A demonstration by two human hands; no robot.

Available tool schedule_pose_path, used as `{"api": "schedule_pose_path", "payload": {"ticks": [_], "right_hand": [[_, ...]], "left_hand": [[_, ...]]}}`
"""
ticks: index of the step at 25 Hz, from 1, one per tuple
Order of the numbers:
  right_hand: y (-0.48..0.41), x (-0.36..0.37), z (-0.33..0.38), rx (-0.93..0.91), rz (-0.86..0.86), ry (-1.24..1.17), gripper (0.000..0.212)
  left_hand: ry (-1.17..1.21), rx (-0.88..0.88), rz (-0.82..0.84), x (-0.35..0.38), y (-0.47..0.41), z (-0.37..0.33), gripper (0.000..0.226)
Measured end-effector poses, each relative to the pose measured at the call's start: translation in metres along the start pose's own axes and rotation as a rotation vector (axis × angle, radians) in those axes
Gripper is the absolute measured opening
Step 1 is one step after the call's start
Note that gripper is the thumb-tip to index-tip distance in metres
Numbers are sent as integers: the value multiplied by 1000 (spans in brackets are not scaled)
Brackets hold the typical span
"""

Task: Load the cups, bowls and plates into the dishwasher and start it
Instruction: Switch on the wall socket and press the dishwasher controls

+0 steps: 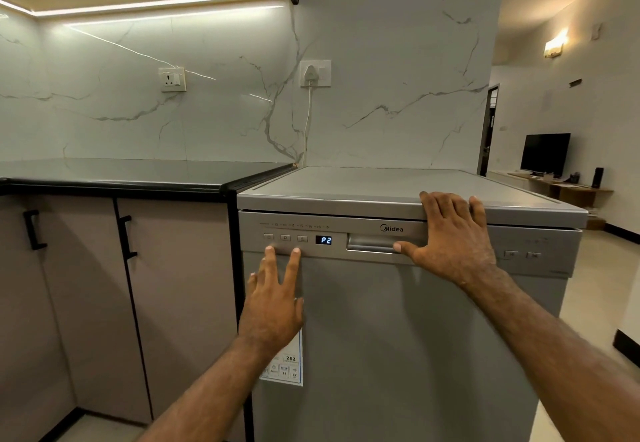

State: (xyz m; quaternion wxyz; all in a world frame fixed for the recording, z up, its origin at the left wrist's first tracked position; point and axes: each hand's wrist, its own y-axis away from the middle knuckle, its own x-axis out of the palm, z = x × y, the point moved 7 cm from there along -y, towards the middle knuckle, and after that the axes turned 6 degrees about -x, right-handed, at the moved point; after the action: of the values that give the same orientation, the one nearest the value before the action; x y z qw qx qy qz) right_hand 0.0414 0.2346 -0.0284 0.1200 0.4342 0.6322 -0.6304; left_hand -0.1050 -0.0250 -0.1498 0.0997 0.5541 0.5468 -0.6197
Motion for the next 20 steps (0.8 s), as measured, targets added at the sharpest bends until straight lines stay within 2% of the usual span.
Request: {"api": "schedule_pose_path", "payload": {"ticks": [5, 15, 20], "right_hand": [[-1, 0, 0, 3, 12, -6, 109], [-1, 2, 0, 4, 16, -5, 110], [-1, 1, -1, 1, 31, -1, 111]], "left_hand": [[-75, 134, -30, 3, 2, -34, 92], [-86, 101, 21, 4, -2, -44, 90], [-90, 125, -68, -14, -8, -44, 86]]}}
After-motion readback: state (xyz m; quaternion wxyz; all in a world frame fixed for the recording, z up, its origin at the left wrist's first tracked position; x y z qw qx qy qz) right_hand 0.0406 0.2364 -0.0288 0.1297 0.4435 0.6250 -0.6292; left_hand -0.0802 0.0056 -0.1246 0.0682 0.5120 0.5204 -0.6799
